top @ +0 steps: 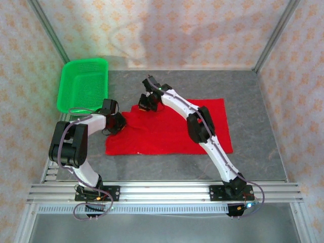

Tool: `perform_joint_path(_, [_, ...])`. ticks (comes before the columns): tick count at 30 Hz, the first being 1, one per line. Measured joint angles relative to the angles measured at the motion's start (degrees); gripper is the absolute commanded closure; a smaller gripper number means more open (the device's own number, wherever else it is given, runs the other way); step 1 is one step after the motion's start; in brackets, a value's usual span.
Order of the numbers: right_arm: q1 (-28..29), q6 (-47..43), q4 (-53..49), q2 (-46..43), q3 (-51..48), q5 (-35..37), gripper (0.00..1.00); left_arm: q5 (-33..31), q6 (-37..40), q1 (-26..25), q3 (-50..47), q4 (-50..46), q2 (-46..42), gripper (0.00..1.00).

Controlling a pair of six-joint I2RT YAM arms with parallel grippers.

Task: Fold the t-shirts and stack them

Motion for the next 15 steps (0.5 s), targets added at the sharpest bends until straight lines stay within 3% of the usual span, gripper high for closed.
perform_joint_path(2, [0.0,-1.3,-0.2,-0.1,0.0,-0.7,0.61,0.0,0.0,0.0,0.1,-0.1,0.0,0.99])
perform_joint_path(4, [0.2,-3.9,0.4,-0.8,-1.3,-1.4,0.55,0.6,0.0,0.3,0.1,-0.2,0.0,0.98])
perform_joint_path(9, [0.3,-7.4,5.1,-5.8,-10.3,-4.8,0.53,2.2,-0.2,0.8,0.9,-2.7,-0.3,0.97])
perform_joint_path(15, [0.8,-12.9,8.3,-6.7,-11.9,-7.1,0.54,2.7,-0.7,1.0,2.6,-8.0,-0.5,0.96])
